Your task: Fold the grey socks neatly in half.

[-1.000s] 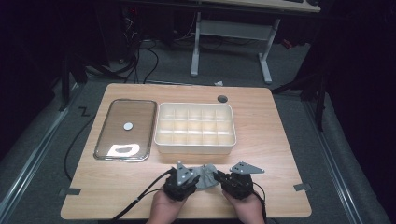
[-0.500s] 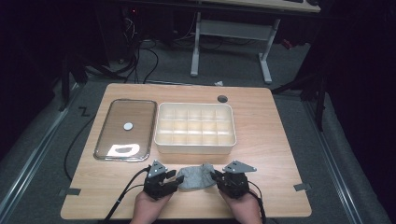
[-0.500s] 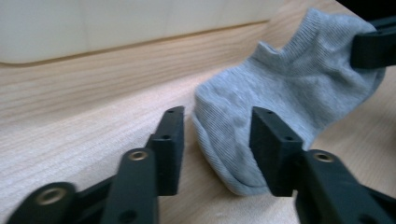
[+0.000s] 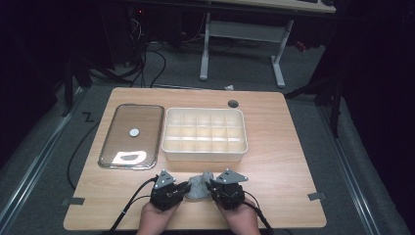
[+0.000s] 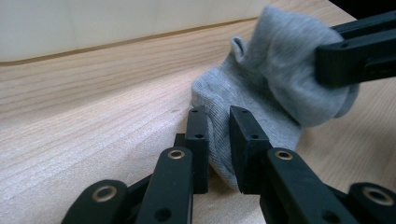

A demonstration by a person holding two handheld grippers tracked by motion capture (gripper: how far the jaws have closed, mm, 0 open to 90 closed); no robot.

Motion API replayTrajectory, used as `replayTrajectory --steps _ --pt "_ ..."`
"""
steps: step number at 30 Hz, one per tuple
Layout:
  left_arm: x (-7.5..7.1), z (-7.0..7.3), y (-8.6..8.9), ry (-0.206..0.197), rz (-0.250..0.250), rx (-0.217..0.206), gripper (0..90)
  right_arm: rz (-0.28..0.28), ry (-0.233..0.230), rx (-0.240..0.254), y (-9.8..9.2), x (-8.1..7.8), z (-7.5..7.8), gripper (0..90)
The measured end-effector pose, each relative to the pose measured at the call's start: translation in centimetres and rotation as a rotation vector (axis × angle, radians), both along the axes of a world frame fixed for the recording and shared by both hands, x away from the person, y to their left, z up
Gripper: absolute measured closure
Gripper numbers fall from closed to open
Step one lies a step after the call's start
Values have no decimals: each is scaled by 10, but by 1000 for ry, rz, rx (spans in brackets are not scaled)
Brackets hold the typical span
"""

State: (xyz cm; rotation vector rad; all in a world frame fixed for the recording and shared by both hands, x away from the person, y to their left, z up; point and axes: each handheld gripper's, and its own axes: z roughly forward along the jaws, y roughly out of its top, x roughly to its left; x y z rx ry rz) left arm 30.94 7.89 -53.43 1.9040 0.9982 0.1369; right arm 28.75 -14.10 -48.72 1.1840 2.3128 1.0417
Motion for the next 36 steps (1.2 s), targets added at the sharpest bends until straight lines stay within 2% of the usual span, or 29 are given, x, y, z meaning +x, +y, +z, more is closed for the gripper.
replayTrajectory --steps 8,13,15,23,25,28,33,36 --pt "0 0 0 -1 -1 2 783 50 11 -12 20 6 -9 804" --pt "0 0 -1 -6 1 3 775 64 14 8 22 9 -10 753" --pt "-1 0 0 -7 2 3 770 62 3 25 20 7 -4 715" --pt "-1 0 -1 -10 5 3 764 40 -67 45 8 -5 18 706" --pt "-1 0 -1 -11 6 3 764 35 -64 52 7 -6 18 700" --pt "-1 0 -1 -13 6 5 761 29 -35 68 8 -8 9 645" --pt "-1 0 0 -17 0 -3 732 -2 -21 87 9 -5 1 639" --pt "-2 0 0 -30 -8 -14 708 -31 -2 137 7 -1 -3 634"
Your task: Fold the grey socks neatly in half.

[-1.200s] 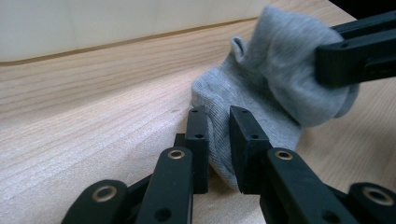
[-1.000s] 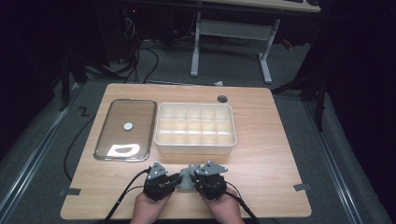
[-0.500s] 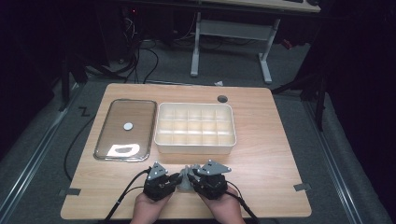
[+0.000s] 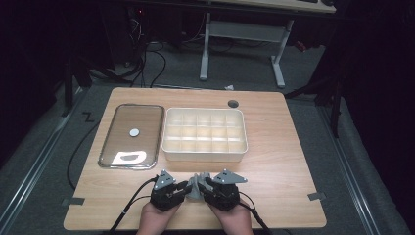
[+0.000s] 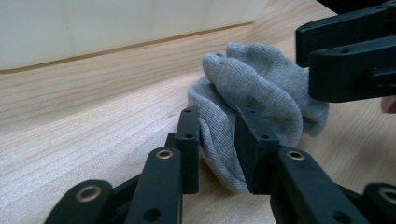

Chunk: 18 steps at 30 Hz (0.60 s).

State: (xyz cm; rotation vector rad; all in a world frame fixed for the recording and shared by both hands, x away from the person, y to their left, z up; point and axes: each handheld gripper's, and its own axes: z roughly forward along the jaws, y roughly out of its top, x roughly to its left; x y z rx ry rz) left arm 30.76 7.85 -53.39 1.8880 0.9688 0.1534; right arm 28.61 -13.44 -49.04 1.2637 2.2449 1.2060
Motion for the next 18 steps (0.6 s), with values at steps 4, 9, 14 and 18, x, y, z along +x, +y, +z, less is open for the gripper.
replayTrajectory --steps 4,9,14,18 --pt "-1 2 4 -8 0 -24 652 1 22 -1 4 2 -6 652" --pt "-12 9 14 -44 10 -1 542 9 31 -28 5 5 -13 768" --pt "-12 -1 16 64 -36 34 575 23 32 -50 7 5 -16 793" --pt "-5 -2 15 107 -61 9 655 19 26 -60 7 5 -16 783"
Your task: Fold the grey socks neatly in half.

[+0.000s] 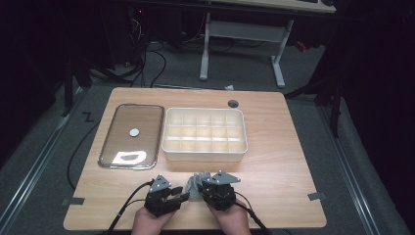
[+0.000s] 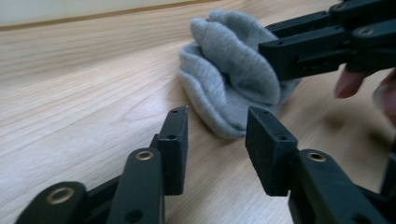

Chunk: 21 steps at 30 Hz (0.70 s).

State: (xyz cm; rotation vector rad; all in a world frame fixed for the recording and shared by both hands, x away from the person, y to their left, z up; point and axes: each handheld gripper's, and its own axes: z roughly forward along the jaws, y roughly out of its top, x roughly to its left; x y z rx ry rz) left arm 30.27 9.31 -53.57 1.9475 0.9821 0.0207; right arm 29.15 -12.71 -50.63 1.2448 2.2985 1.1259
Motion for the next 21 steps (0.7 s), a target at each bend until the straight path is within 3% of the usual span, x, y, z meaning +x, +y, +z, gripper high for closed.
replayTrajectory --steps 6,12,17,18,19,20,21 --pt "3 -1 0 23 3 -5 817 15 -8 -19 5 3 -2 781" --pt "3 -1 -1 16 5 12 872 51 -12 -58 14 6 -4 862" --pt "1 0 -1 3 3 7 827 54 -15 -69 17 8 -3 862" --pt "0 4 0 -35 14 14 773 55 -17 -71 18 8 -3 861" --pt "0 4 0 -35 14 14 745 55 -17 -71 18 8 -3 861" --pt "2 8 -4 -76 26 42 722 57 -10 -75 18 8 -4 861" --pt "2 8 -4 -76 26 42 701 57 -10 -75 18 8 -4 861"
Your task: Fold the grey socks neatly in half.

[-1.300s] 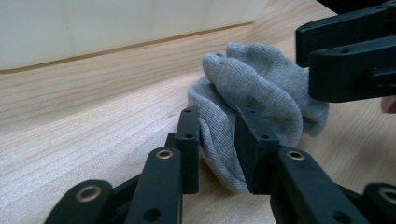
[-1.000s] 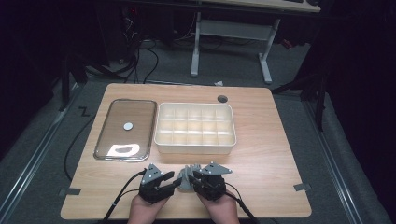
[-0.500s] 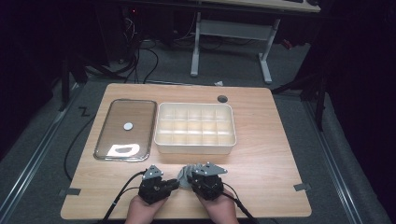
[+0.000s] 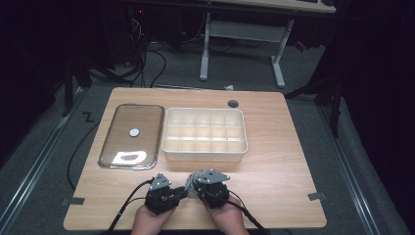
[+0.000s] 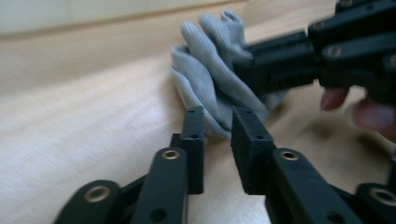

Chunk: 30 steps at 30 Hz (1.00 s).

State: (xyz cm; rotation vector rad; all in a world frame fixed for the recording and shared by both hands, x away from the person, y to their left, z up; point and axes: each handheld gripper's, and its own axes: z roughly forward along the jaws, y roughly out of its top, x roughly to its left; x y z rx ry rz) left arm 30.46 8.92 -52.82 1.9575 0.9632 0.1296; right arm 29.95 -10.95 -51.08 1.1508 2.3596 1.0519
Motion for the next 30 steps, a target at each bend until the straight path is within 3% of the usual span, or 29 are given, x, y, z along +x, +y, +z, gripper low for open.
replayTrajectory --steps 2,7,9,12,15,18,19,20,21,24,25,28,30 --pt "6 2 -11 -33 4 48 668 4 11 0 -1 0 -4 859" --pt "12 0 -17 -24 6 69 686 -8 18 7 -5 0 -5 860" --pt "11 1 -13 -31 16 65 782 -12 30 13 -8 1 -6 860" --pt "10 0 -10 -28 20 59 855 -14 35 15 -9 0 -7 860" --pt "10 -1 -6 -26 38 62 883 -13 29 22 -10 0 -8 860" --pt "11 2 -1 -33 59 36 880 -8 26 23 -11 0 -9 860" --pt "10 8 1 -35 59 -2 880 -9 26 24 -11 0 -9 860" --pt "7 19 -4 -83 48 4 809 -7 24 24 -11 0 -9 860" --pt "7 22 -8 -104 44 27 790 -10 27 28 -11 0 -9 860" --pt "10 22 -15 -101 43 48 725 -11 28 34 -11 0 -10 859" --pt "14 16 -21 -79 44 61 710 -10 29 34 -11 0 -10 859" --pt "18 9 -25 -48 50 62 698 -7 31 33 -12 -1 -10 859" --pt "20 4 -26 -28 55 63 736 -7 33 39 -14 -1 -10 859"
